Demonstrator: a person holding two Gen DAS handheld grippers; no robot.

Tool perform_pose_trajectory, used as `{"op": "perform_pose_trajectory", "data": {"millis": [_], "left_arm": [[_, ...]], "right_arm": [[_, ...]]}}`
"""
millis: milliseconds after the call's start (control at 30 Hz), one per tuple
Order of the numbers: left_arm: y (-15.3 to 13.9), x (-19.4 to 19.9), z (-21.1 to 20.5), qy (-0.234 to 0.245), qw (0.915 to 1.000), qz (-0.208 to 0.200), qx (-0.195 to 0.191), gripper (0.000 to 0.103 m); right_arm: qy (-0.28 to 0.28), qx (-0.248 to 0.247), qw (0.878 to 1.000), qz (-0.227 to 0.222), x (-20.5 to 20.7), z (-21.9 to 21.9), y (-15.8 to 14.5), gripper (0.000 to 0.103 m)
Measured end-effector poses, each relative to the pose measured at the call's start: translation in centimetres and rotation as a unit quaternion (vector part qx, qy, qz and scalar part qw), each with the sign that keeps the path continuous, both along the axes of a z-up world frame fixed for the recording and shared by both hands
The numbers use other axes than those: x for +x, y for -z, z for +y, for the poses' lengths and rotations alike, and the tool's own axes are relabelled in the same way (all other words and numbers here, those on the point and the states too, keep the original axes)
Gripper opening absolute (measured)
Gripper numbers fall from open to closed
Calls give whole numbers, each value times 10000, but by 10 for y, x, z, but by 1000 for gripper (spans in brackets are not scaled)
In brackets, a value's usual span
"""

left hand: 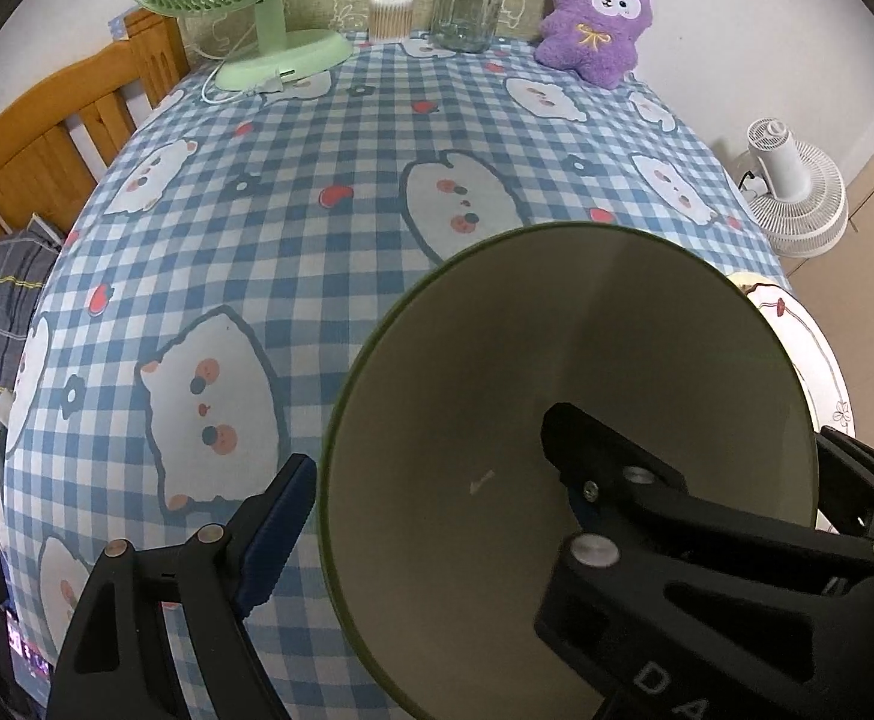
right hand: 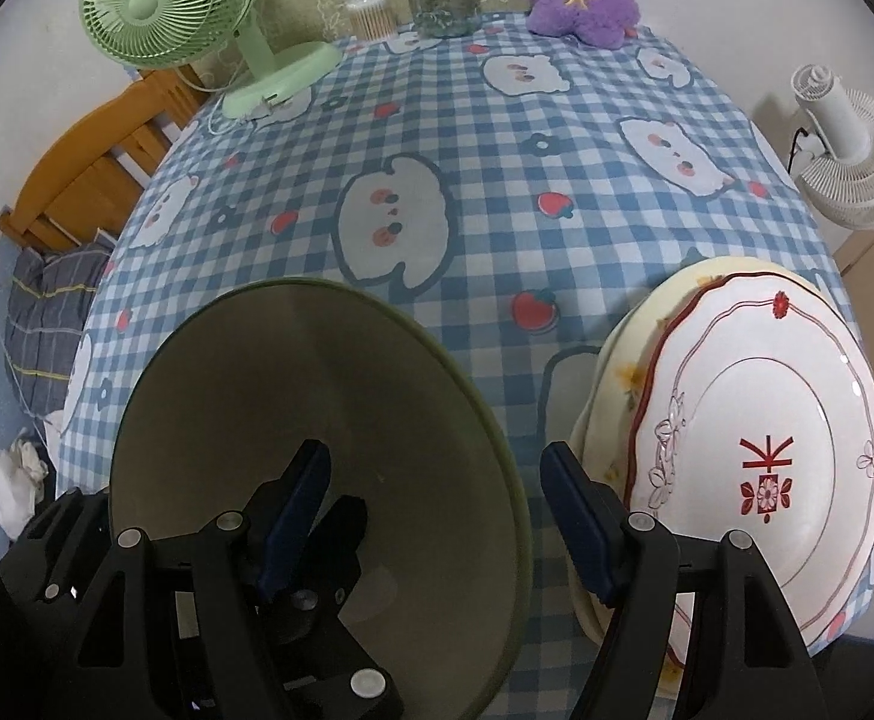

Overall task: Organize plates and bowls
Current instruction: 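Hold the patterned bowl above the plate stack and move it over the cream bowls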

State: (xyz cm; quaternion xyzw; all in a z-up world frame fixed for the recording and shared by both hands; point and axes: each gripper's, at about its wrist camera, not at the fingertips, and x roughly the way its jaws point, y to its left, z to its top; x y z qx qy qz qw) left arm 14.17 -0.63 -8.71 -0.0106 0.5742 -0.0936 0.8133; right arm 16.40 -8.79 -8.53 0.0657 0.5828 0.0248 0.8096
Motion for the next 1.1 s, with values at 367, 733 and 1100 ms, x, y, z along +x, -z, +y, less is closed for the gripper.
{"op": "perform_pose_trajectory", "data": {"millis": [367, 733, 1100], "left_arm": [[2, 1, 2, 50, 10000, -21, 41, 93], [0, 1, 0, 322, 9981, 145, -511, 67], [-2, 0, -4, 277, 9986, 267, -360, 63]], "right_arm": [[169, 160, 9995, 193, 2, 0, 8, 75], [67, 271, 9993, 246, 2, 3, 7, 65], [87, 4, 9996, 259, 0, 0, 1, 54]]}}
